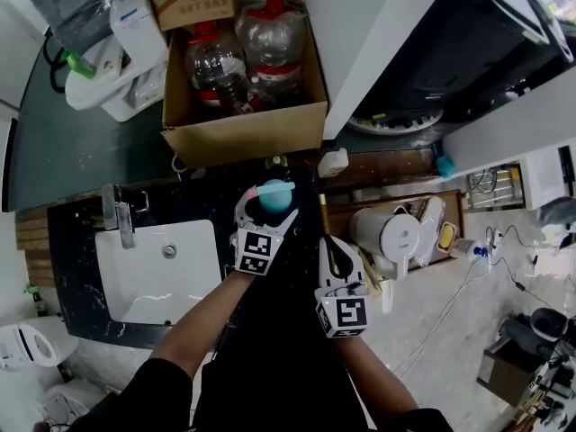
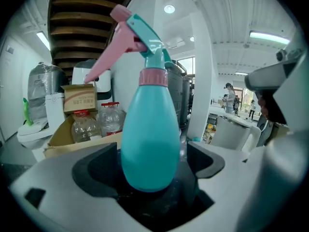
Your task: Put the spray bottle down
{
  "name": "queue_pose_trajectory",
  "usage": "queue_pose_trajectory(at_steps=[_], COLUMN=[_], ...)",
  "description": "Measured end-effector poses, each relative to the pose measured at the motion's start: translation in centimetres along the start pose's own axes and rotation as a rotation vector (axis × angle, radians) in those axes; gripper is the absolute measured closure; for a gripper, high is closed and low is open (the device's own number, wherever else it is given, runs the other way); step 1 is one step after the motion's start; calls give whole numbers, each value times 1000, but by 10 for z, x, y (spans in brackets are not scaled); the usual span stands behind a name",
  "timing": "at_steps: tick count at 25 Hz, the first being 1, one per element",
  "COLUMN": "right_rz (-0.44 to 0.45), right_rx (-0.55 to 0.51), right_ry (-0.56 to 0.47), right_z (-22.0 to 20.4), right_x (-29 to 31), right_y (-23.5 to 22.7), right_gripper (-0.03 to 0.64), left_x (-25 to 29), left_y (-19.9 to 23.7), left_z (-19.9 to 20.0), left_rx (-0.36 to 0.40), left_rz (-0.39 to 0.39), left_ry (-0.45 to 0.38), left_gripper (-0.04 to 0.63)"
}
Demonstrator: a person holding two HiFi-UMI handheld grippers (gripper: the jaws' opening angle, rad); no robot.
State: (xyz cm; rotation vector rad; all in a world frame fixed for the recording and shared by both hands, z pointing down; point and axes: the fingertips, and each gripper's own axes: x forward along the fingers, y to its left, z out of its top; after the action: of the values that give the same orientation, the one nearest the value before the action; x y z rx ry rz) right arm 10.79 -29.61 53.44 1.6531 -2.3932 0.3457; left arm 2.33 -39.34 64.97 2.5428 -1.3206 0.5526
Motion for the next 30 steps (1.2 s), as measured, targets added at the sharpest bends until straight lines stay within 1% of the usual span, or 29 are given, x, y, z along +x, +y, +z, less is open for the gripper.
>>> queue_pose_trajectory(at_steps=[5,8,13,17,19,22,24,25,26,27,29,30], right_rz=[16,25,63,69,69,75,65,56,51,51,69,83], right_rx=[1,-9,-33,-28,-21,-23,-38,-44,-48,-52,-61,-66], right_ry=[-38,-45,-74,-91,-98,-115,-122,-122,-120,-119,-120,-122], right_z=[7,9,21,23,23,27,31,32,31,31,30,29], right_x=[-12,-20,-43,-65,-76,-98,-111,-118,-125,-131,-143,-148], right_y=[4,12,46,74,88,109,117,121,125,130,141,147], right_gripper=[600,600,600,600,600,600,600,600,600,600,600,600], left_x=[-28,-54,-119,-167,-191,-228,-249,-260,-271,-282,-301,-309], left_y=[-8,-14,-13,-28,-38,-53,-61,-64,-67,-70,-74,-76], left_z=[5,12,27,32,30,29,32,33,32,31,28,28], left_rx=[-16,-30,-63,-41,-44,-82,-107,-112,-112,-109,-102,-100], left_rz=[20,40,93,95,102,95,91,94,101,112,130,133], left_ry=[-30,-60,-126,-167,-179,-203,-224,-228,-226,-220,-212,-214], left_gripper=[146,146,146,147,147,150,165,178,208,262,425,482])
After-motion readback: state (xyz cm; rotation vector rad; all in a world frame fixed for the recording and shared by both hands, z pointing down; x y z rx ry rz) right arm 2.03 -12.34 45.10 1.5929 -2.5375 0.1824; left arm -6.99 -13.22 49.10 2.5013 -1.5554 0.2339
